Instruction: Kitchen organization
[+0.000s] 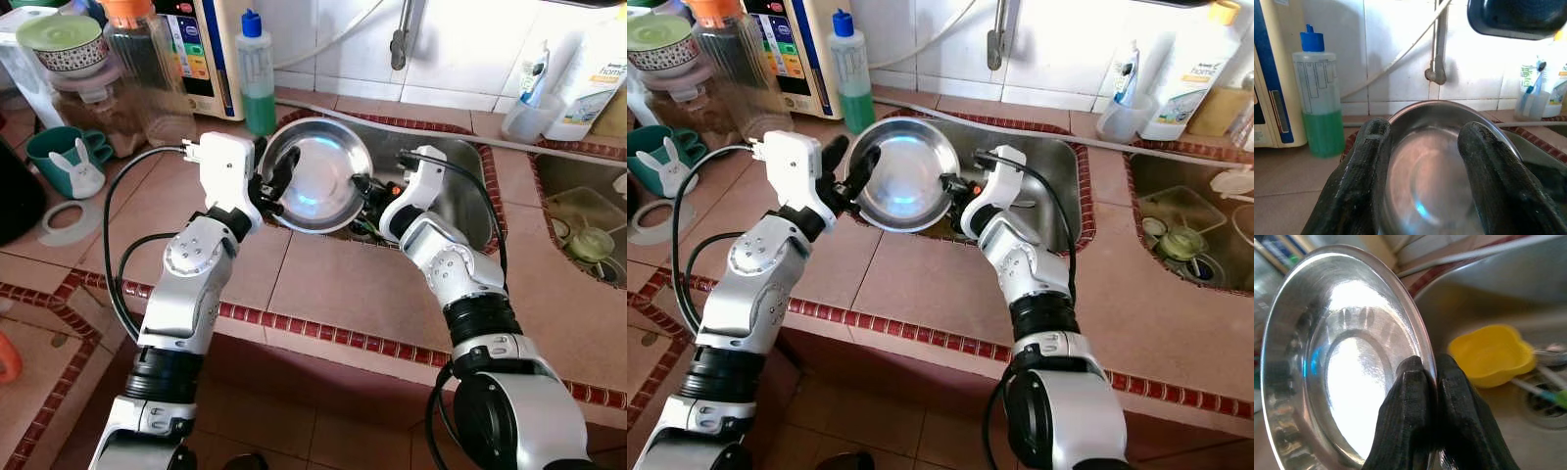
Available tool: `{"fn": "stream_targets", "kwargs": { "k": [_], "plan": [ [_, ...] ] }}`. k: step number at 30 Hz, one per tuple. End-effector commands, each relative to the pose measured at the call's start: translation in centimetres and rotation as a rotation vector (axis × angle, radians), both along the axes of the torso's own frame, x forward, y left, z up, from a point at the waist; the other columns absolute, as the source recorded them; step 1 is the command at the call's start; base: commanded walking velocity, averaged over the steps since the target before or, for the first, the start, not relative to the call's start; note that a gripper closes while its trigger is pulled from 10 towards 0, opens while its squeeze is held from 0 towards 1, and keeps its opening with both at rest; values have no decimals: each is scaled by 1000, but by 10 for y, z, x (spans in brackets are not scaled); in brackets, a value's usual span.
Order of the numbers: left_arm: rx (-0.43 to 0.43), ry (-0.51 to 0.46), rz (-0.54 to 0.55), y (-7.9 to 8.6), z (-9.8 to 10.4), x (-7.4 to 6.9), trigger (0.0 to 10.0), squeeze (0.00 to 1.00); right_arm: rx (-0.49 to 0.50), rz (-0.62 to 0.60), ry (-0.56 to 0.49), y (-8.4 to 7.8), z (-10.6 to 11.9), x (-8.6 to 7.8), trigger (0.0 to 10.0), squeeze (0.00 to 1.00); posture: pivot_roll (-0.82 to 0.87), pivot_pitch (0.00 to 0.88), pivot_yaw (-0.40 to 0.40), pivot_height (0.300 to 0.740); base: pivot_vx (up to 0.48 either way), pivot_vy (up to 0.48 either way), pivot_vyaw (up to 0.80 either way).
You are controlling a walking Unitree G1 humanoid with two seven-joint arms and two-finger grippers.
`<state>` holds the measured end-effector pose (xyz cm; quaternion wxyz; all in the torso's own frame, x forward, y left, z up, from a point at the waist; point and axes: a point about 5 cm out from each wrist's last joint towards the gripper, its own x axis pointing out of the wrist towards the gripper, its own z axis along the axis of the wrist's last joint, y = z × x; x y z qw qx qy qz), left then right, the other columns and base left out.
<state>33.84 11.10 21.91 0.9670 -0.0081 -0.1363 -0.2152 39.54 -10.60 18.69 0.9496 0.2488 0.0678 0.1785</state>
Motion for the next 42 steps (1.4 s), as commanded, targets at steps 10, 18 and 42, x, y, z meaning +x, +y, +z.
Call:
{"fn": "stream_targets", "kwargs": {
  "k": [10,18,42],
  "plan": [
    [90,72,39,14,-24,-15,10000,1000,-226,-406,5,-45,-3,13,0,0,98,123,20,740,0,0,0],
    [90,88,37,6,-28,-21,10000,1000,-384,-528,-1,-55,-14,10,0,0,99,120,19,740,0,0,0],
    [180,175,16,6,-54,-34,10000,753,-505,-434,53,-49,-43,3,10000,1000,101,126,26,740,0,0,0]
  ]
}}
